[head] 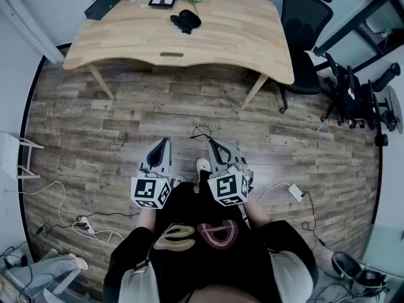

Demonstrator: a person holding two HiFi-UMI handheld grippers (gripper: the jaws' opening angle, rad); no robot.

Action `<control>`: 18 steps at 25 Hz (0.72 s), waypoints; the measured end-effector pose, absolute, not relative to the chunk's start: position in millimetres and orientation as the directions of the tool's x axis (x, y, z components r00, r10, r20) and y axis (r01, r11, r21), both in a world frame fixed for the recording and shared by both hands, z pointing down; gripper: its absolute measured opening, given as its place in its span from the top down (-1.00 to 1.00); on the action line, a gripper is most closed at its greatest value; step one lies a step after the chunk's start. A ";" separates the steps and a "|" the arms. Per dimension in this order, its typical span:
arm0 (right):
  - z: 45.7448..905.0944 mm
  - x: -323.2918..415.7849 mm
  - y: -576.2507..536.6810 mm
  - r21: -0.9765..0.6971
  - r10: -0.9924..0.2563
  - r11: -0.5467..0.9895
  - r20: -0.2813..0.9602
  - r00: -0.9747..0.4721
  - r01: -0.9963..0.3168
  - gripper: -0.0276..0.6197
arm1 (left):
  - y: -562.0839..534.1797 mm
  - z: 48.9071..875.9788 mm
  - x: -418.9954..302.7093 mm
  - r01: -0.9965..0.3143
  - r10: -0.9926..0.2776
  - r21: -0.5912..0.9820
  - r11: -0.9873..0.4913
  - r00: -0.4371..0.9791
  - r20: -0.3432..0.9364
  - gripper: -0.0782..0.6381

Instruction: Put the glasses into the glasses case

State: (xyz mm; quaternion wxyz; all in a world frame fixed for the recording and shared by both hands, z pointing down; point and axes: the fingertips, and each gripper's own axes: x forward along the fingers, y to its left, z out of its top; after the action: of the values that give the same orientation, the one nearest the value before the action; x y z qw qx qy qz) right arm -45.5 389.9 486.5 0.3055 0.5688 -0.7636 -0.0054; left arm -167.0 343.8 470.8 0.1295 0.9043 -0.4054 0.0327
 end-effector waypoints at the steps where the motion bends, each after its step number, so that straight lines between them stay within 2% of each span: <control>1: 485.7 -43.6 390.4 0.354 -0.873 0.346 0.461 -0.160 -0.869 0.87 | 344.8 468.8 -165.3 -0.735 -0.720 0.209 -0.645 0.676 0.159 0.73; 9: 478.9 -34.3 395.6 0.338 -0.887 0.288 0.446 -0.117 -0.896 0.87 | 354.5 473.4 -162.7 -0.713 -0.697 0.211 -0.668 0.700 0.158 0.73; 18: 476.1 -24.2 383.7 0.309 -0.898 0.290 0.414 -0.146 -0.906 0.86 | 359.5 486.8 -151.1 -0.741 -0.720 0.228 -0.632 0.670 0.180 0.73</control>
State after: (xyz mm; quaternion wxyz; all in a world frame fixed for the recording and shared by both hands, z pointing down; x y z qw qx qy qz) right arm -24.2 383.7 476.1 0.2679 0.5959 -0.7570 0.0071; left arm -151.1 359.5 486.8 0.1426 0.9026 -0.4046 0.0358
